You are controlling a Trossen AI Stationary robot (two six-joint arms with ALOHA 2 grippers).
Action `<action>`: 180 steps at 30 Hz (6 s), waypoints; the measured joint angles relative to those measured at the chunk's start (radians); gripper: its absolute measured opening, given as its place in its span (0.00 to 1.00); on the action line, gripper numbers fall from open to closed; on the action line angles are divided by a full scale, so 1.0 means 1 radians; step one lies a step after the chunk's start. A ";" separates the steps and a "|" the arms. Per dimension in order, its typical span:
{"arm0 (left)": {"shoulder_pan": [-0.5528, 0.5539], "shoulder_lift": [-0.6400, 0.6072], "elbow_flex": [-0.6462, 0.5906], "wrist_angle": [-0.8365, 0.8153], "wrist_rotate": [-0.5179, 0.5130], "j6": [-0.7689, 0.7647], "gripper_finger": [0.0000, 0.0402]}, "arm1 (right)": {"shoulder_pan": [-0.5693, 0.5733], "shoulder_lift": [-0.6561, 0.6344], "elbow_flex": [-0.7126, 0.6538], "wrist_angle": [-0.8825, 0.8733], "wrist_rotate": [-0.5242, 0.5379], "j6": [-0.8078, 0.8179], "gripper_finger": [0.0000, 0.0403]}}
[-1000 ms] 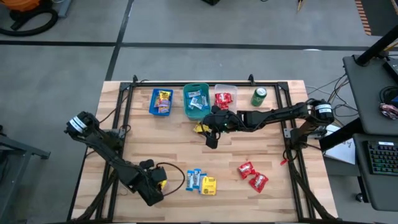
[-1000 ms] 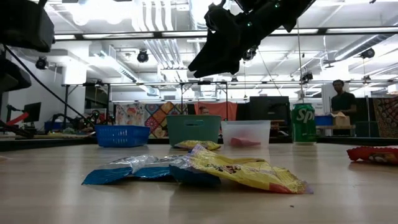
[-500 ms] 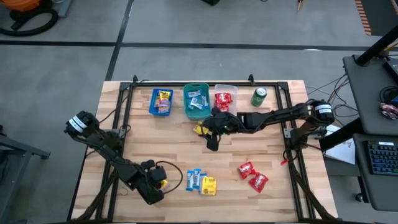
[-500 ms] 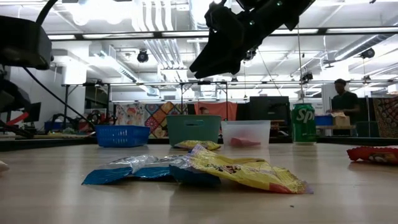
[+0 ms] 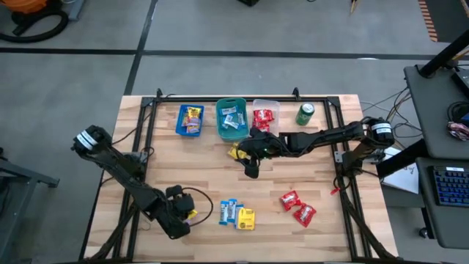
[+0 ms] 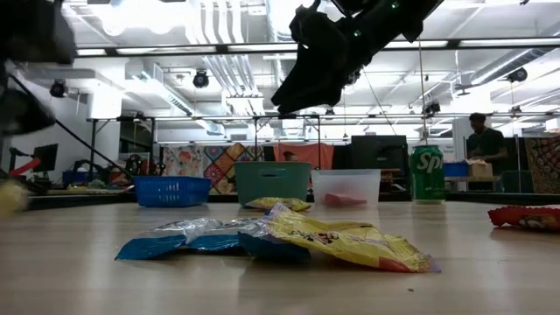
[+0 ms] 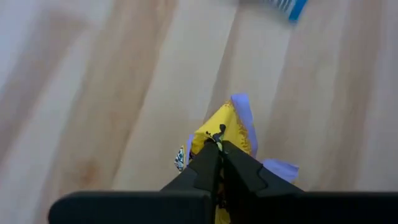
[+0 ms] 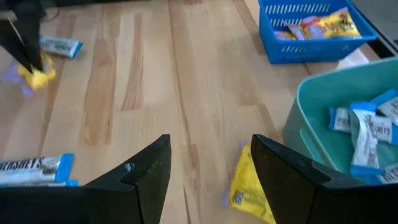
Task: Sort candy
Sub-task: Put the yellow candy into the blue bin, then put the red candy into the transparent bin, then put the yellow candy into the blue bin
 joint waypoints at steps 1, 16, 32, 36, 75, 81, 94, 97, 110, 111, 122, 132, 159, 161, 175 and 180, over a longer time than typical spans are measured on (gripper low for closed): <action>0.003 -0.024 0.001 -0.003 -0.021 0.011 0.00 | 0.000 -0.006 0.000 -0.017 0.000 0.001 0.53; 0.412 -0.361 0.001 -0.116 -0.352 0.307 0.00 | 0.072 -0.111 0.000 -0.228 -0.026 -0.010 0.53; 1.288 -0.288 -0.035 0.009 -0.101 0.912 0.00 | 0.105 -0.103 0.000 -0.227 -0.018 0.062 0.53; 1.330 -0.248 -0.035 0.036 -0.055 0.963 0.00 | 0.106 -0.094 0.000 -0.229 -0.018 0.083 0.53; 0.898 -0.401 -0.033 0.014 -0.056 0.829 0.23 | 0.213 -0.099 -0.002 -0.699 -0.083 0.645 0.53; 0.753 -0.400 -0.033 0.136 -0.057 0.861 0.22 | 0.267 -0.099 -0.002 -0.785 -0.187 0.928 0.53; 0.711 -0.398 -0.033 0.194 -0.086 0.947 0.22 | 0.388 0.050 -0.002 -0.840 -0.361 1.199 0.53; 0.711 -0.398 -0.033 0.195 -0.112 0.957 0.22 | 0.384 0.088 -0.002 -0.836 -0.332 1.192 0.53; 0.711 -0.398 -0.033 0.195 -0.124 0.957 0.22 | 0.383 0.161 -0.002 -0.804 -0.289 1.163 0.32; 0.711 -0.397 -0.033 0.195 -0.124 0.957 0.22 | 0.383 0.161 -0.002 -0.793 -0.286 1.163 0.28; 0.711 -0.330 -0.036 0.195 -0.132 0.961 0.22 | 0.383 0.158 -0.001 -0.726 -0.269 1.139 0.03; 0.706 -0.274 -0.036 0.240 -0.138 0.954 0.22 | 0.359 0.052 -0.002 -0.727 -0.180 1.087 0.02; 0.695 -0.274 -0.036 0.269 -0.138 0.919 0.22 | -0.323 -0.063 -0.002 -0.437 0.297 0.561 0.08; 0.695 -0.274 -0.036 0.269 -0.138 0.919 0.22 | -0.337 -0.038 -0.002 -0.437 0.290 0.558 0.11; 0.694 -0.275 -0.040 0.265 -0.068 0.897 0.22 | -0.276 -0.068 -0.002 -0.426 0.261 0.469 0.28; 0.667 -0.275 -0.043 0.265 -0.053 0.901 0.22 | -0.160 -0.087 -0.002 -0.404 0.172 0.221 0.29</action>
